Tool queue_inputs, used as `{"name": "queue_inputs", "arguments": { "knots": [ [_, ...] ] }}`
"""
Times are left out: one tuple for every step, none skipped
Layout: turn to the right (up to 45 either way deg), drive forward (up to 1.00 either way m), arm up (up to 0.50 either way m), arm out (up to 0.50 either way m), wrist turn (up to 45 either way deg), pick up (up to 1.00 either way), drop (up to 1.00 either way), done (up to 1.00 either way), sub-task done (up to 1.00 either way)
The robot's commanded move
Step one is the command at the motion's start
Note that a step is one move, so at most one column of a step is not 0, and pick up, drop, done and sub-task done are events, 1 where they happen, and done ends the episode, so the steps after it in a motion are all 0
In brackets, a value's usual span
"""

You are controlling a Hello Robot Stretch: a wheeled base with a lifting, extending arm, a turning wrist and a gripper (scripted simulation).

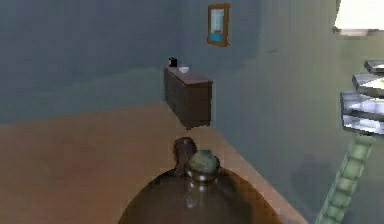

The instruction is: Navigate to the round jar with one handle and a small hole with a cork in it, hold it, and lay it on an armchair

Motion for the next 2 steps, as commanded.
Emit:
{"name": "queue_inputs", "arguments": {
  "knots": [
    [-18.0, 0.00, 0.00, 0.00, 0.0, 0.00, 0.00, 0.00, 0.00],
    [9.0, 0.00, 0.00, 0.00, 0.0, 0.00, 0.00, 0.00, 0.00]
  ]
}}
